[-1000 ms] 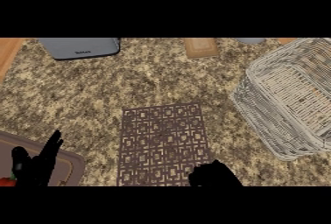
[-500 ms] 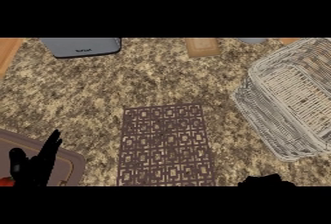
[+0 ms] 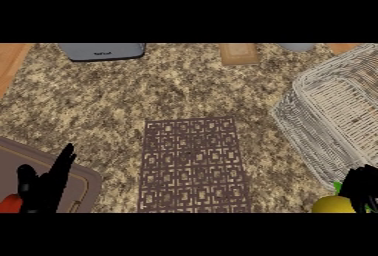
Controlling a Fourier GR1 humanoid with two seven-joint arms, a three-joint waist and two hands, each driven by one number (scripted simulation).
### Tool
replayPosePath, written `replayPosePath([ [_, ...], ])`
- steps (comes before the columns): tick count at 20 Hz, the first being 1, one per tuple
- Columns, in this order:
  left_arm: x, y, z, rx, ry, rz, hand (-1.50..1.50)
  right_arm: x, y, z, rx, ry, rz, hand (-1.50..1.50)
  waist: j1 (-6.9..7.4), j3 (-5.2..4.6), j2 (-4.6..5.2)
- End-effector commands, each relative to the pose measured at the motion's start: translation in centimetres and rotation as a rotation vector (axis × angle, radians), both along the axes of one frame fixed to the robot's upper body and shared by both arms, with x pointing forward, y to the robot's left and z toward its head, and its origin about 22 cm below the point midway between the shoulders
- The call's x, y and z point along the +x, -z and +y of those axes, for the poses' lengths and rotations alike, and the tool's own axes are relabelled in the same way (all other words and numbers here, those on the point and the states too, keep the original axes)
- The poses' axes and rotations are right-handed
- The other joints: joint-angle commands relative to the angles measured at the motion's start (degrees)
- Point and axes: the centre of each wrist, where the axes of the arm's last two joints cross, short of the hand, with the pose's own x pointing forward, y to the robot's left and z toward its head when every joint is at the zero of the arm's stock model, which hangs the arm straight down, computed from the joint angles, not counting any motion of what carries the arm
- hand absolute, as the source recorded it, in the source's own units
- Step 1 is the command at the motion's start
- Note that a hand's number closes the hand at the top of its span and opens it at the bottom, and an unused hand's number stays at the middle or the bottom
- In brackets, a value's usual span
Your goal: Pick the lemon from the placemat and place it in the basket
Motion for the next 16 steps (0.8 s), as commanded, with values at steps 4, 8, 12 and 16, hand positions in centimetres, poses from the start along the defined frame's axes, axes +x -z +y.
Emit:
replayPosePath([
  [4, -0.7, 1.6, -1.0, -0.051, 0.016, 0.098, 0.0, 0.0, -6.1, -3.9, 0.092, 0.027, 0.012, 1.5, 1.55, -0.58, 0.3],
  [8, -0.4, 2.2, -1.9, -0.04, 0.035, 0.098, 0.0, 2.2, -9.1, -8.3, 0.13, 0.074, 0.017, 1.5, 2.93, -0.57, 0.5],
  [12, -0.8, 2.4, -1.5, -0.027, 0.073, 0.11, 0.0, 4.2, -10.5, -13.3, 0.105, 0.114, 0.025, 1.5, 4.14, -0.54, 0.65],
  [16, 2.3, 0.0, -0.8, -0.048, 0.074, 0.113, 0.0, 5.9, -10.3, -15.8, 0.09, 0.091, 0.06, 1.5, 4.51, -0.55, 0.73],
])
